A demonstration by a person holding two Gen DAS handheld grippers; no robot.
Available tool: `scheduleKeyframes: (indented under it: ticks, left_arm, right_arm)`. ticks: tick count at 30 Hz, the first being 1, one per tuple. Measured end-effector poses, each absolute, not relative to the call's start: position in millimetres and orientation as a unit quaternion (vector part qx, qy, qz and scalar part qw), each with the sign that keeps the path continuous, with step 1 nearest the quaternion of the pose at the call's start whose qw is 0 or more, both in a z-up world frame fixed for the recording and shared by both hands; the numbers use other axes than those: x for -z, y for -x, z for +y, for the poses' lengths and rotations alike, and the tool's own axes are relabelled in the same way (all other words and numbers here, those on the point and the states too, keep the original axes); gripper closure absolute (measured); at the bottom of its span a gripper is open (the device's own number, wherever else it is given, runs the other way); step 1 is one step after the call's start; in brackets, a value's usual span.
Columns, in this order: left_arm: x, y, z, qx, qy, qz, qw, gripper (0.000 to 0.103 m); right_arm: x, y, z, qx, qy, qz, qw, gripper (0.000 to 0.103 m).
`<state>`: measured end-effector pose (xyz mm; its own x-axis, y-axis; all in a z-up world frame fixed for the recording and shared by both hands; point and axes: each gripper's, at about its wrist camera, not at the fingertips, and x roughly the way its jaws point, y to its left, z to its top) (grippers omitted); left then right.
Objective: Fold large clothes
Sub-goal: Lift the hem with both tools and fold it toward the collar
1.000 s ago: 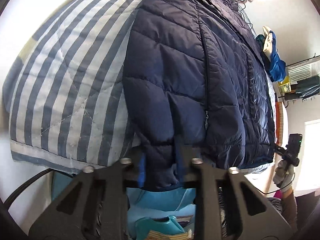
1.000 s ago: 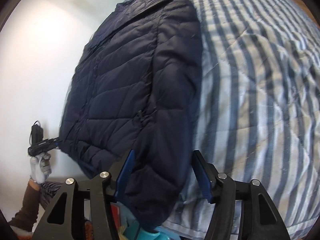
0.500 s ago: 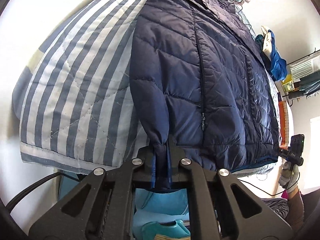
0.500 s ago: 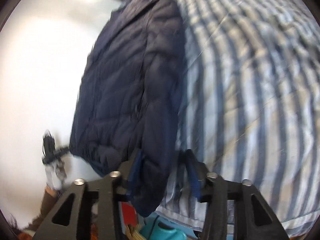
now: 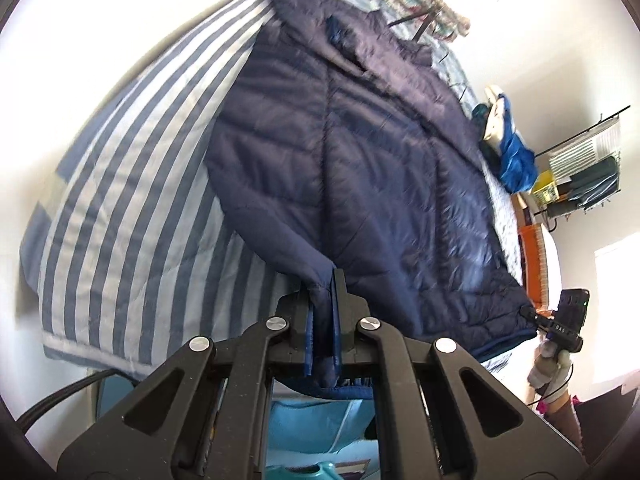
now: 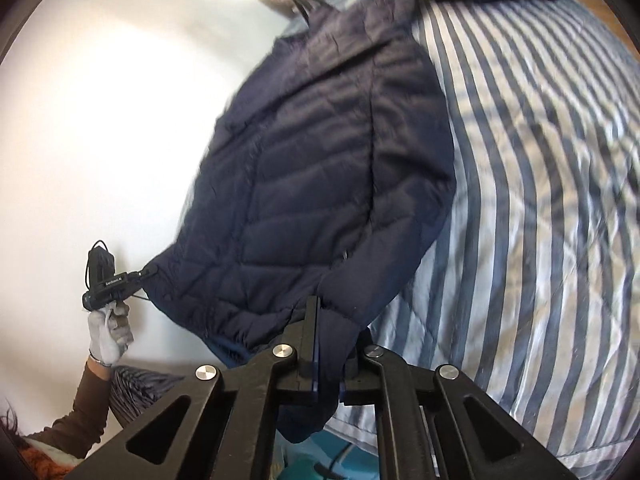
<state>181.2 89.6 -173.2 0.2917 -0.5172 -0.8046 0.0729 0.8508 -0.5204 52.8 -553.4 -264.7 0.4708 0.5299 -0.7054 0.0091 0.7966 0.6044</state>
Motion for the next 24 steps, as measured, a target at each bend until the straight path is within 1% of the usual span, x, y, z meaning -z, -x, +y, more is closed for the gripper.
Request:
scheduleKeyframes:
  ticks: [6, 13, 24]
  left_arm:
    - [140, -203, 82, 0.195, 0.199, 0.537, 0.796, 0.099]
    - [106, -243, 71, 0.191, 0.192, 0.508, 0.817, 0.099]
    - [95, -327, 63, 0.172, 0.208, 0.480, 0.835, 0.099]
  right_arm:
    - [237, -61, -558, -0.151, -0.261, 0.456, 0.838, 0.100]
    - [204, -93, -556, -0.126, -0.250, 0.421, 0.862, 0.100]
    - [170, -180, -576, -0.080, -0.226, 0.396, 0.887, 0.100]
